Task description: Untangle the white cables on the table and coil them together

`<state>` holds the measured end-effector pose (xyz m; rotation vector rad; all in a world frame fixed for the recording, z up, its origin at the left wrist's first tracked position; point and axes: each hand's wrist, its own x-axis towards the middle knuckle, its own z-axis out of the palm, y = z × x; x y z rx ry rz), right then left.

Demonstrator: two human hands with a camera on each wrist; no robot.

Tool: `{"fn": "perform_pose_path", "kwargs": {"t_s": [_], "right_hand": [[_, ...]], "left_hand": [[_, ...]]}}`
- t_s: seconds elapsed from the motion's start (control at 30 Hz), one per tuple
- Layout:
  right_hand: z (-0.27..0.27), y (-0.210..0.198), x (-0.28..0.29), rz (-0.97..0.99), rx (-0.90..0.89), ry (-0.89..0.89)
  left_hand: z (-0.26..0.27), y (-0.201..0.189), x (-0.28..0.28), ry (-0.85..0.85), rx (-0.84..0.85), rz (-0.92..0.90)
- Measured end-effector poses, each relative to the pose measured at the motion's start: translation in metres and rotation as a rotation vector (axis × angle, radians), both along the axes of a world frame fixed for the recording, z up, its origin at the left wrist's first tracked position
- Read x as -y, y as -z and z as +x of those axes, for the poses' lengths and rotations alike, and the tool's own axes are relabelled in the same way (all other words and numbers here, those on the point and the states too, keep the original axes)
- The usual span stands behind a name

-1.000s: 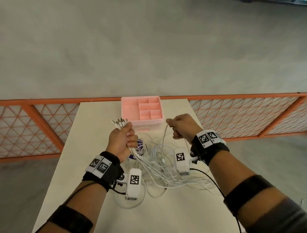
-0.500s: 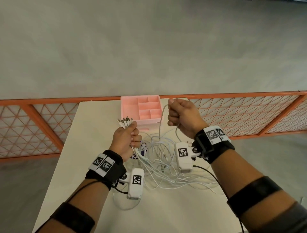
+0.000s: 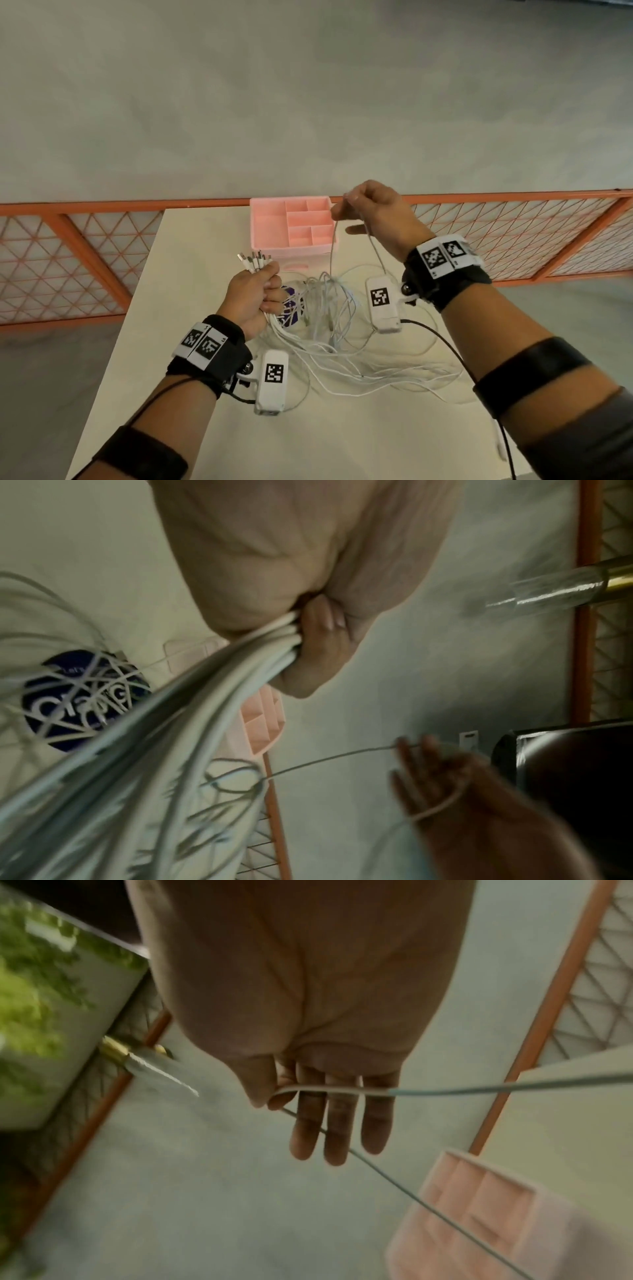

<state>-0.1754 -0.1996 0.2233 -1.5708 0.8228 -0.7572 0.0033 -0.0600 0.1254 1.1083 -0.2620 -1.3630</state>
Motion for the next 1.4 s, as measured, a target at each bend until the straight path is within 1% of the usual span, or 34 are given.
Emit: {"fn": "perform_pose_path", "kwargs": {"t_s": [0.07,0.13,0.2,0.27,0.33,0.4,0.43,0.53,0.6,0.67,0.7,0.8,0.87,1.0,1.03,1.1,1.17,1.23,1.3,1.37,1.4], "right_hand": [[0.000,0.019,0.006,-0.018,-0.140,0.042],[-0.001,0.034,0.009,0.014,-0.187,0.077],[0.000,0.036,0.006,0.032,-0.209,0.060],[0.005,0.024,-0.001,0.017,-0.228,-0.016],[0.015,0.001,-0.012,-0.021,-0.241,-0.150],[0.027,-0.022,-0.025,-0.049,-0.222,-0.281],[0.033,-0.032,-0.030,-0.066,-0.206,-0.320],[0.044,-0.044,-0.037,-0.095,-0.192,-0.359],[0.048,-0.042,-0.039,-0.086,-0.203,-0.363],[0.049,-0.038,-0.039,-0.059,-0.181,-0.318],[0.048,-0.038,-0.037,-0.045,-0.148,-0.267],[0.043,-0.043,-0.027,0.018,0.050,-0.037],[0.039,-0.051,-0.021,0.077,0.207,0.090],[0.030,-0.072,-0.011,0.141,0.477,0.201],[0.028,-0.076,-0.010,0.142,0.511,0.219],[0.026,-0.078,-0.009,0.115,0.517,0.245],[0.024,-0.074,-0.009,0.024,0.454,0.265],[0.022,-0.064,-0.005,-0.103,0.308,0.297],[0.017,-0.049,0.004,-0.235,0.049,0.316],[0.011,-0.033,0.012,-0.380,-0.307,0.307],[0.009,-0.025,0.013,-0.431,-0.451,0.278]], "left_hand": [[0.003,-0.011,-0.001,0.026,-0.087,-0.048],[0.008,-0.024,-0.002,0.054,-0.135,-0.103],[0.014,-0.032,-0.003,0.071,-0.137,-0.139],[0.017,-0.035,-0.003,0.061,-0.105,-0.150],[0.013,-0.034,-0.002,0.028,-0.059,-0.153],[0.004,-0.033,0.002,-0.026,0.000,-0.167],[-0.001,-0.034,0.004,-0.061,0.040,-0.178],[-0.015,-0.037,0.010,-0.150,0.156,-0.218],[-0.021,-0.038,0.012,-0.126,0.173,-0.254],[-0.025,-0.034,0.012,-0.069,0.176,-0.270],[-0.025,-0.030,0.010,-0.049,0.185,-0.270],[-0.023,-0.014,0.005,-0.021,0.212,-0.249],[-0.020,-0.004,0.002,-0.005,0.273,-0.221],[-0.011,0.013,-0.003,0.047,0.493,-0.095],[-0.008,0.017,-0.004,0.034,0.508,-0.061],[-0.002,0.022,-0.005,0.002,0.510,-0.010],[0.002,0.023,-0.005,-0.014,0.511,0.008],[0.004,0.021,-0.006,-0.032,0.497,-0.017],[0.006,0.016,-0.006,-0.043,0.476,-0.054],[0.005,0.011,-0.006,-0.059,0.461,-0.081],[0.004,0.007,-0.005,-0.067,0.445,-0.098]]}}
